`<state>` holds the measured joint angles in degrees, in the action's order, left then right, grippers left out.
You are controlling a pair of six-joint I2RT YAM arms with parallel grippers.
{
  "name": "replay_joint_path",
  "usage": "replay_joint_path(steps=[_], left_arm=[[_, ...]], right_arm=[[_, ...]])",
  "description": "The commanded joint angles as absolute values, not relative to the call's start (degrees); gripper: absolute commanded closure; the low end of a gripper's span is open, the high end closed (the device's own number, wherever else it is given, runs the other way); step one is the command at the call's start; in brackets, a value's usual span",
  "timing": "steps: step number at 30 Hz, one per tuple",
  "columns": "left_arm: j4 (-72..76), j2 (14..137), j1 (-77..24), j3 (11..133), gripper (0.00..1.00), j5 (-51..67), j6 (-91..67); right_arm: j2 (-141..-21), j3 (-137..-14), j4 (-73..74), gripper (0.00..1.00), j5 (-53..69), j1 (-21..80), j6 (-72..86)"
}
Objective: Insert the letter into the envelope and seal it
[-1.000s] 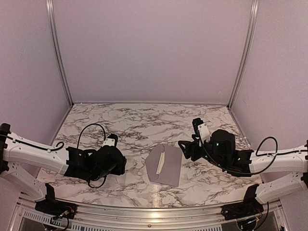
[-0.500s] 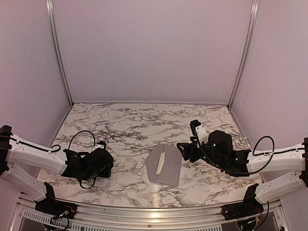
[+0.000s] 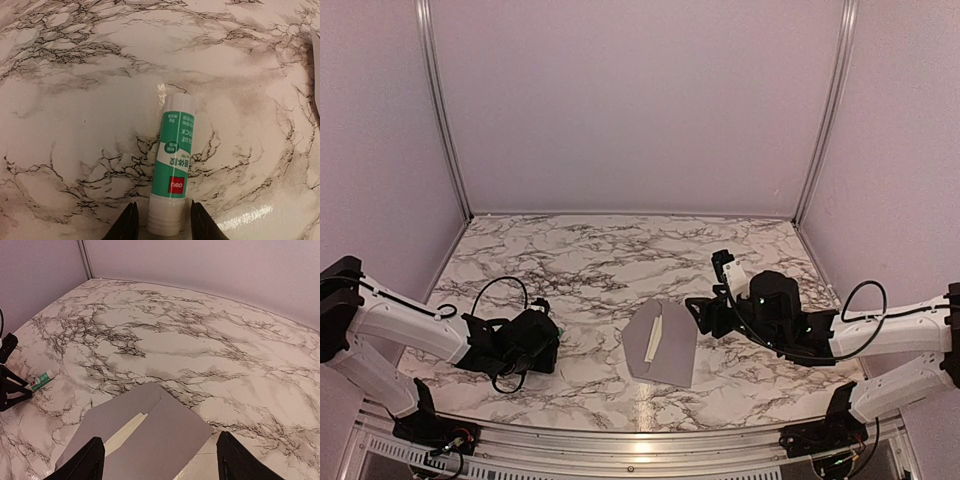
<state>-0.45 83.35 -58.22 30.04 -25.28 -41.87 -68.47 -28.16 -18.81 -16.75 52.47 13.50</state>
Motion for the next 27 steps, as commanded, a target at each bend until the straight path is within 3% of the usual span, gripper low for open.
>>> replay_joint_path(steps=[1,5,9,20,27], left_arm=[[1.05,85.08,-57.92,31.03,0.66,-26.13,-40.59],[2.05,86.07,-57.92,31.07,0.76,-25.47,-40.43],[3.72,86.64,-57.92,30.96,1.0,-23.82,-38.65],[10.65,76.69,-59.79,29.13,1.0,-21.42,-27.88],[11.96,71.39,-63.13,31.53,1.0,-20.54,-16.58]], right_arm=[[-68.79,-30.28,-19.31,0.28,-16.26,52.12,13.8],[-68.97,-30.32,-19.43,0.28,-16.09,52.09,13.79],[-69.49,-30.23,-19.96,0.28,-16.16,52.12,13.86],[-69.38,-30.26,-21.82,0.28,-10.98,52.12,14.41],[-66.66,-29.24,-27.07,0.27,12.12,51.54,15.94]])
